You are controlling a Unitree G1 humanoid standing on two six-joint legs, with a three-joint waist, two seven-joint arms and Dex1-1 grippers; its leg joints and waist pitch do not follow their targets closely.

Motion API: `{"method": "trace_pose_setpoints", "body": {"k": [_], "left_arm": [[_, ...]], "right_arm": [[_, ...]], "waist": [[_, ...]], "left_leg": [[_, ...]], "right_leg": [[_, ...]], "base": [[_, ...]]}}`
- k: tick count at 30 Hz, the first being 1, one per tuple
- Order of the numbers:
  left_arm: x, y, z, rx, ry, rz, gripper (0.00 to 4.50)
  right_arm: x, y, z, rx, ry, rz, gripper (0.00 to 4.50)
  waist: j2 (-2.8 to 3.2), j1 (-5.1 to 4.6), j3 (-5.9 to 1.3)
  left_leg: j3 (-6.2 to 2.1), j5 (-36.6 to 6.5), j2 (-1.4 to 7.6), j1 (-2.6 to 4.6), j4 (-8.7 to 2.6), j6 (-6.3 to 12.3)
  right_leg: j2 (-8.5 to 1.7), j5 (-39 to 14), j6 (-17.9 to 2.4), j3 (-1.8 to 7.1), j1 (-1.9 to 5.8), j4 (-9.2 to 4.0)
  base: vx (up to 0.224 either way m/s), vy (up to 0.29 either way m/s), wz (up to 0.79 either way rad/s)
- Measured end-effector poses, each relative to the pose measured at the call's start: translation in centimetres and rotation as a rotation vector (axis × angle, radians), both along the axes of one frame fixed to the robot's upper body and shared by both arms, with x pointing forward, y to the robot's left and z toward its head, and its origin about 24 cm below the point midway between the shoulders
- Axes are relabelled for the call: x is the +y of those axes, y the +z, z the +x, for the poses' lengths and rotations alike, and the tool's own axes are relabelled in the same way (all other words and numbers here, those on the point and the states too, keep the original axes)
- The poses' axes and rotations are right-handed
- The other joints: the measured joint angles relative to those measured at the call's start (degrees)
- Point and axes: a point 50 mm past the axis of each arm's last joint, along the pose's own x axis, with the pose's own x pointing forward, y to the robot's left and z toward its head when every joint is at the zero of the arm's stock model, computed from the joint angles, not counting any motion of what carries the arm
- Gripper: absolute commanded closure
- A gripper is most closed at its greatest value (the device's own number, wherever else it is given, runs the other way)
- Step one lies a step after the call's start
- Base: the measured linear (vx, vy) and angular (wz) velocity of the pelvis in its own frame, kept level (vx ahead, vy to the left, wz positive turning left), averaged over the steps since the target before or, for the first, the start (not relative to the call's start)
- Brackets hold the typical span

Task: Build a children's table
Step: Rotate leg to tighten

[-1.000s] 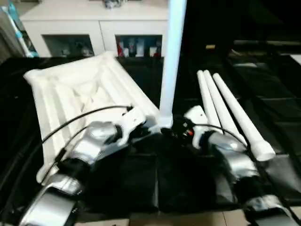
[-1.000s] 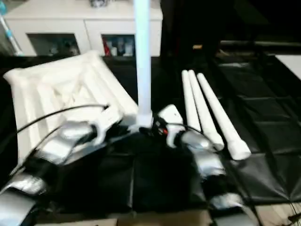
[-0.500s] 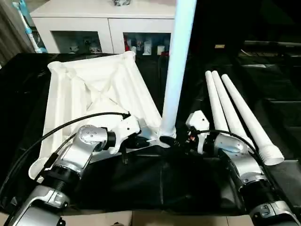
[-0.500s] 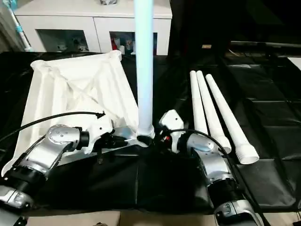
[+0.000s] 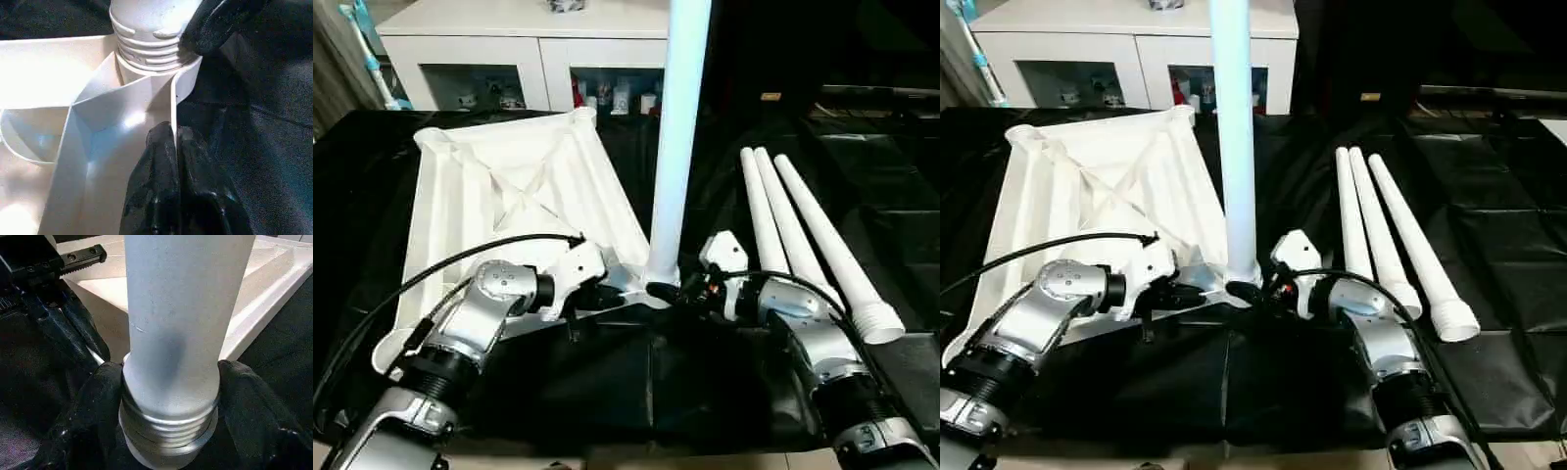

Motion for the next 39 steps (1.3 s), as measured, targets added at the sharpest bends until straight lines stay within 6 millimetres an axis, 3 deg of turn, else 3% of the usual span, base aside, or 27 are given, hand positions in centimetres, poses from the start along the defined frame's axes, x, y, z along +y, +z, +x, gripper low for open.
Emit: {"method": "trace_pose_setpoints", "body": {"k": [3, 8, 13, 19, 24, 25, 28, 31, 39], "left_arm": [[-0.2, -0.2, 0.1, 0.014, 0.020, -0.001, 4.50], [-1.2, -0.4, 1.2, 0.014, 0.124, -0.007, 4.50], [-4.2, -0.8, 3.2, 0.006, 0.307, -0.009, 4.50], [-6.0, -0.8, 3.9, -0.001, 0.380, -0.009, 4.50], [-6.1, -0.7, 4.1, -0.030, 0.358, -0.004, 4.50], [-6.1, -0.6, 4.1, -0.044, 0.345, 0.000, 4.50], [-5.4, -0.7, 4.1, -0.053, 0.340, 0.009, 4.50], [-4.7, -0.8, 3.8, -0.063, 0.321, 0.004, 4.50], [-2.1, -0.9, 2.1, -0.076, 0.186, -0.019, 4.50]], "right_arm": [[0.4, -0.2, 0.1, -0.004, -0.028, 0.001, 1.83], [1.5, -0.8, 1.2, -0.005, -0.198, 0.012, 1.84], [3.1, -0.8, 3.4, 0.053, -0.478, 0.013, 1.84], [3.7, -0.6, 4.4, 0.058, -0.615, 0.003, 1.84], [3.6, -0.6, 4.5, 0.045, -0.610, 0.009, 1.84], [3.5, -0.6, 4.4, 0.048, -0.609, 0.023, 1.14], [3.4, -0.7, 4.1, 0.068, -0.578, 0.069, 1.08], [3.0, -0.8, 3.7, 0.069, -0.525, 0.087, 0.72], [1.4, -0.7, 2.1, 0.048, -0.276, 0.058, 0.69]], "waist": [[0.01, -0.12, -0.01], [0.02, -1.44, -0.02], [0.01, -1.95, -0.01], [0.00, -1.72, -0.07], [0.12, -1.41, -0.14], [0.13, -1.40, -0.13], [0.20, -1.51, -0.15], [0.27, -1.94, -0.14], [0.41, -2.07, -0.06]], "left_leg": [[0.00, 0.0, 0.01, 0.07, 0.06, -0.01], [-0.04, 0.0, 0.06, 0.33, 0.45, -0.16], [-0.04, 0.0, 0.04, 0.88, 0.50, -0.16], [-0.04, 0.0, 0.03, 0.84, 0.45, -0.15], [-0.04, 0.0, 0.05, 0.79, 0.27, -0.16], [-0.04, 0.0, 0.06, 0.78, 0.22, -0.16], [-0.04, 0.0, 0.08, 0.80, 0.13, -0.17], [-0.04, 0.0, 0.09, 0.80, 0.08, -0.17], [-0.04, 0.0, 0.12, 0.71, -0.13, -0.17]], "right_leg": [[0.00, 0.0, 0.0, 0.00, 0.05, 0.07], [0.00, 0.1, -0.2, 0.01, 0.30, 0.36], [-0.02, 0.0, 0.0, 0.00, 0.78, 0.20], [-0.02, 0.1, -0.1, 0.00, 0.87, 0.00], [-0.02, 0.2, -0.3, -0.08, 0.82, -0.06], [-0.02, 0.2, -0.3, -0.10, 0.81, -0.06], [-0.02, 0.2, -0.2, -0.13, 0.80, -0.08], [-0.01, 0.2, -0.2, -0.13, 0.77, -0.08], [0.01, 0.1, -0.1, -0.19, 0.63, -0.10]], "base": [[0.000, 0.000, 0.00], [0.000, 0.000, 0.00], [0.000, 0.000, 0.00], [0.000, 0.000, 0.00], [0.000, 0.000, 0.00], [0.000, 0.000, 0.00], [0.000, 0.000, 0.00], [0.000, 0.000, 0.00], [0.000, 0.000, 0.00]]}}
